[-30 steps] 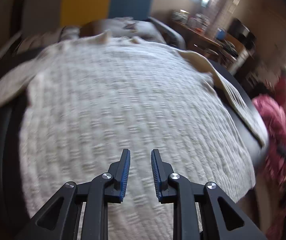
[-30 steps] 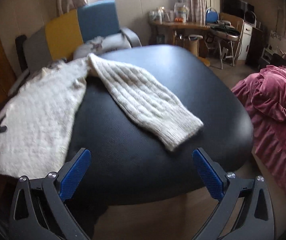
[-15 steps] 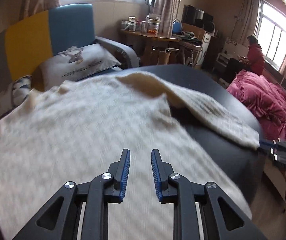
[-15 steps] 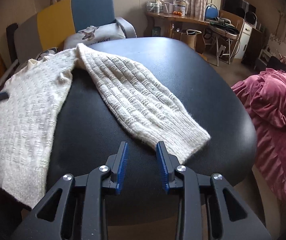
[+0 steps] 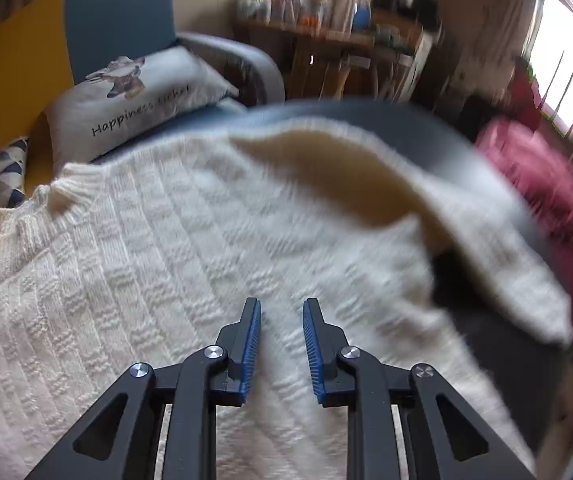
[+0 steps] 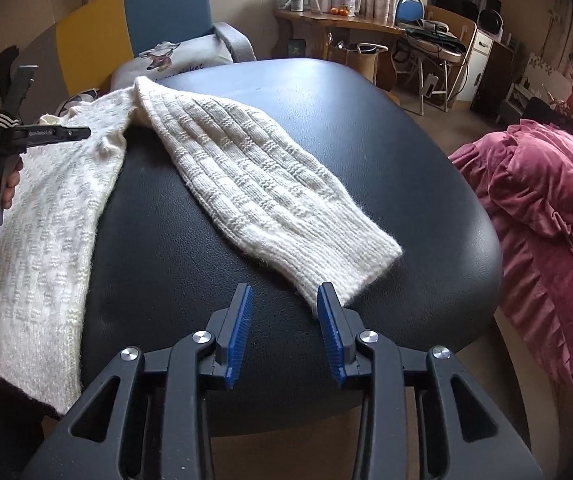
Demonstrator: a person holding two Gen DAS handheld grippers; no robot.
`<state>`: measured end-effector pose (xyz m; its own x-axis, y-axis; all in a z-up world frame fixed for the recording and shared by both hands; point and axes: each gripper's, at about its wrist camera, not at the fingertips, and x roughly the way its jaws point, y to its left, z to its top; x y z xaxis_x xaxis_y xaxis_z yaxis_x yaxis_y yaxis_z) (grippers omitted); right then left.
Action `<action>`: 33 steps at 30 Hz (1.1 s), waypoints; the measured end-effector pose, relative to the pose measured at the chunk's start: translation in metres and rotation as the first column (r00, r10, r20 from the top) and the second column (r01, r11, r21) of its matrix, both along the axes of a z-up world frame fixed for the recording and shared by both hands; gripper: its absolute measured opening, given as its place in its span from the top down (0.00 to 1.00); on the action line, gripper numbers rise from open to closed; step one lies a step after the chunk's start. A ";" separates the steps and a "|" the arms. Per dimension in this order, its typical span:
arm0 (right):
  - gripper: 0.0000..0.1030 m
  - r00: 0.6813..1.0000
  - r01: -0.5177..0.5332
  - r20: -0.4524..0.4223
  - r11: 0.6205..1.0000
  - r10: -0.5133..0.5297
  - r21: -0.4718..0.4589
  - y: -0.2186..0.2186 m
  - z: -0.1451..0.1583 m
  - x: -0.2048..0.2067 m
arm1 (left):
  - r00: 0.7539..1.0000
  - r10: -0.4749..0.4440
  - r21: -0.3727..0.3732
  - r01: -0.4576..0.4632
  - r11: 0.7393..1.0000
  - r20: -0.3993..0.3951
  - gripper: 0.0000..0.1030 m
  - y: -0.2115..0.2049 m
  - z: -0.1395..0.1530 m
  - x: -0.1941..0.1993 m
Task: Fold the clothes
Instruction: 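Move the right tool across the sweater body to the other sleeve, then close the right tool on the cuff of the other sleeve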
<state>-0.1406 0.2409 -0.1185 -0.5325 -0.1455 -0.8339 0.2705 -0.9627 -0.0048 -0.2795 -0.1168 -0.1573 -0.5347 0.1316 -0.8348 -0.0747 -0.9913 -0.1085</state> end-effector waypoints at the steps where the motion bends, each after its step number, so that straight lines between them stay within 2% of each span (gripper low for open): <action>1: 0.63 1.000 -0.010 -0.002 1.000 0.010 0.001 -0.001 0.001 -0.001 | 1.000 -0.007 -0.025 0.007 1.000 -0.001 0.79 0.003 -0.003 0.001; 2: 0.54 1.000 -0.021 -0.008 1.000 0.021 0.005 -0.002 0.001 -0.003 | 1.000 -0.013 -0.050 0.013 0.999 -0.001 0.79 0.006 -0.006 0.002; 4: 0.44 0.999 -0.045 -0.022 0.999 0.045 0.015 -0.006 0.002 -0.007 | 1.000 -0.006 -0.088 0.006 0.996 0.002 0.79 0.012 -0.006 0.003; 6: 0.44 0.997 -0.069 -0.039 0.996 0.071 0.051 -0.012 -0.001 -0.011 | 1.000 0.007 -0.096 -0.007 0.995 0.003 0.79 0.014 -0.007 0.002; 10: 0.45 0.990 -0.125 -0.041 0.973 0.135 0.195 -0.028 -0.018 -0.016 | 1.000 0.015 -0.065 -0.015 0.998 -0.011 0.79 0.009 -0.007 0.005; 14: 0.45 0.990 -0.108 -0.062 0.967 0.126 0.229 -0.028 -0.029 -0.021 | 1.000 0.014 -0.041 -0.014 0.999 -0.012 0.79 0.007 -0.006 0.005; 15: 0.46 0.991 -0.099 -0.068 0.967 0.118 0.234 -0.028 -0.030 -0.023 | 1.000 0.011 -0.041 -0.011 0.999 -0.011 0.79 0.007 -0.005 0.005; 17: 0.64 0.990 -0.107 -0.060 0.967 0.124 0.232 -0.029 -0.032 -0.027 | 1.000 0.010 -0.044 -0.010 0.999 -0.012 0.79 0.007 -0.005 0.003; 18: 0.68 0.990 -0.115 -0.056 0.965 0.132 0.236 -0.031 -0.032 -0.028 | 1.000 0.013 -0.042 -0.013 0.999 -0.014 0.79 0.007 -0.005 0.003; 20: 0.84 0.988 -0.126 -0.048 0.957 0.144 0.262 -0.035 -0.033 -0.029 | 1.000 0.019 -0.038 -0.019 0.999 -0.017 0.79 0.007 -0.005 0.004; 25: 0.93 0.990 -0.128 -0.032 0.960 0.140 0.248 -0.033 -0.023 -0.035 | 1.000 0.020 -0.041 -0.021 0.999 -0.014 0.79 0.010 -0.004 0.004; 29: 0.94 0.986 -0.129 -0.068 0.957 0.151 0.260 -0.031 0.001 -0.042 | 1.000 0.019 -0.042 -0.020 0.999 -0.009 0.79 0.011 -0.002 0.003; 33: 0.94 0.978 -0.136 -0.110 0.938 0.179 0.320 -0.030 0.031 -0.054 | 1.000 0.022 -0.037 -0.022 0.999 -0.001 0.79 0.011 -0.002 0.000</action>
<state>-0.1951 0.2108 -0.0873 -0.6343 0.0169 -0.7729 0.3944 -0.8528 -0.3423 -0.2796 -0.1057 -0.1591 -0.5374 0.0891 -0.8386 -0.0533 -0.9960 -0.0717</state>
